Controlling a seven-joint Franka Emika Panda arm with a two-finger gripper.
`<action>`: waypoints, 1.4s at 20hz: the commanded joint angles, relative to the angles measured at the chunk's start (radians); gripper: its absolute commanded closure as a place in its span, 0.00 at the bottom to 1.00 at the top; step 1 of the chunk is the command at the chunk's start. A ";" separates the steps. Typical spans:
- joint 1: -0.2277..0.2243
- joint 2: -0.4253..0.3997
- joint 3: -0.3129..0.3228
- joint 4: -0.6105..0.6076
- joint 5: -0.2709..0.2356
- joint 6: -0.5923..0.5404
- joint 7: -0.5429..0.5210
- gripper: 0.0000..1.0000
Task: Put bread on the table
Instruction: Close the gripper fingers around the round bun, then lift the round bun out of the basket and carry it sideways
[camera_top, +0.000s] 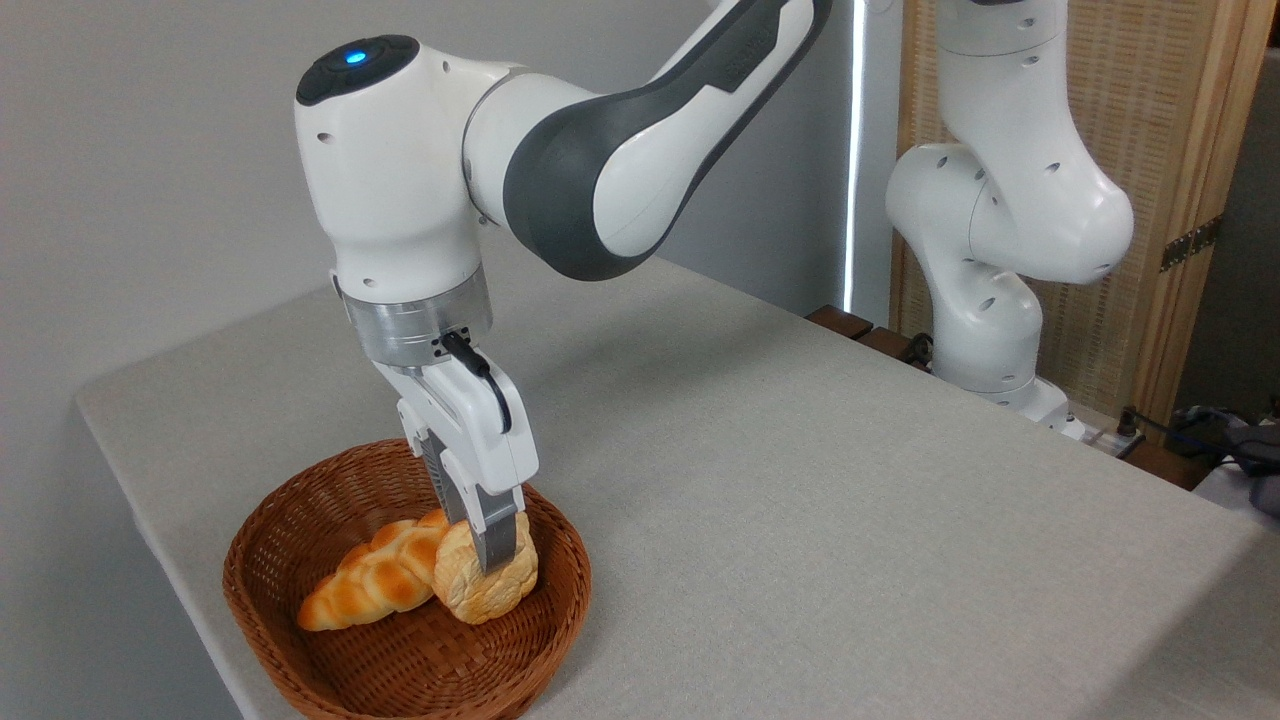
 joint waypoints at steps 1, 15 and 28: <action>0.003 -0.013 0.000 -0.006 0.010 0.005 0.017 0.77; 0.011 -0.047 0.057 0.008 -0.100 0.003 0.012 0.77; 0.011 -0.156 0.108 -0.010 -0.171 -0.150 0.040 0.74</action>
